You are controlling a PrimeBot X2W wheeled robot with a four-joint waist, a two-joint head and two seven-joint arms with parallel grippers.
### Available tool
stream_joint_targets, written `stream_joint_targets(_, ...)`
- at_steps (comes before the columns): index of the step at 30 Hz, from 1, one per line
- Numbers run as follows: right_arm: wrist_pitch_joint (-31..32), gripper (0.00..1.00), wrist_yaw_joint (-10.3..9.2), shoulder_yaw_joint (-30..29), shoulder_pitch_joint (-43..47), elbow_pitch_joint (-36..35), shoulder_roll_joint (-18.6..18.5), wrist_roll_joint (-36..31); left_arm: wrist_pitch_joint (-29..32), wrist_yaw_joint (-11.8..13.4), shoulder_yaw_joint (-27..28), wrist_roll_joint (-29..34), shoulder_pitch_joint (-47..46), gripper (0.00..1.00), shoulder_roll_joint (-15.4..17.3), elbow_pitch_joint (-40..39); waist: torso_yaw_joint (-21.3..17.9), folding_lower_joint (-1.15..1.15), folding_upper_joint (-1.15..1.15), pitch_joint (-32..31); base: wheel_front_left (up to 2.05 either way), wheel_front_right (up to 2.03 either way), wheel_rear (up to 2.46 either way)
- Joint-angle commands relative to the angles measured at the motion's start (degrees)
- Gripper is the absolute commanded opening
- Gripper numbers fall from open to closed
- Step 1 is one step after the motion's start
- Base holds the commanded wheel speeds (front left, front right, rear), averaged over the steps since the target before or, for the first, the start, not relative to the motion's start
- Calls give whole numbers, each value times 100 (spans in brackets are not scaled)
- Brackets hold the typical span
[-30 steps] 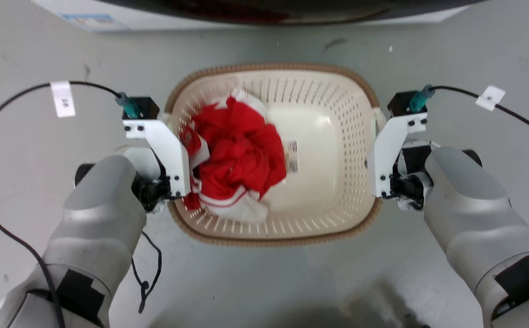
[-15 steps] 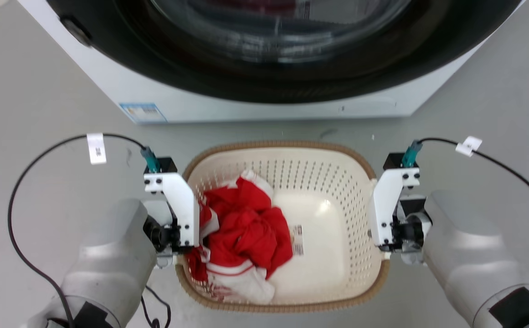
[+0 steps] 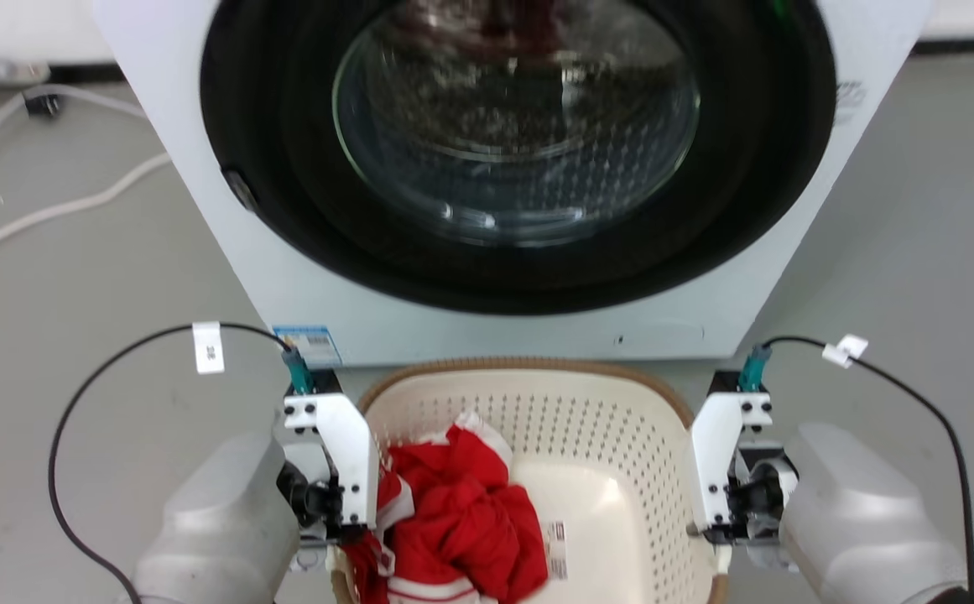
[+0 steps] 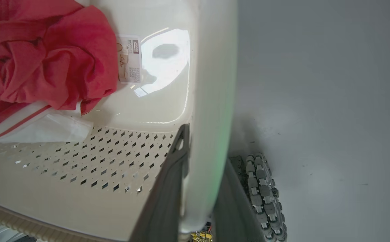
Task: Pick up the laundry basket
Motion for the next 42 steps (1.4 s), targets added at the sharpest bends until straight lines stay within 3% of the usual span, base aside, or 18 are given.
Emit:
stream_joint_targets(1, 111, 0, 66, -40, 169, -52, 126, -1, 36, -77, -36, -109, 110, 0, -196, -101, -13, 2, 0, -470, 0, 0, 0)
stream_joint_targets(18, 512, 0, 66, -443, 625, -52, 139, -454, 230, -78, -156, -493, 679, 0, -352, -51, -4, 2, 0, -1289, 0, 0, 0)
stream_joint_targets(42, 469, 0, 66, -554, 451, -50, 161, -596, -13, -81, -306, -649, 531, 0, -306, -28, -28, 2, 0, -1313, 0, 0, 0)
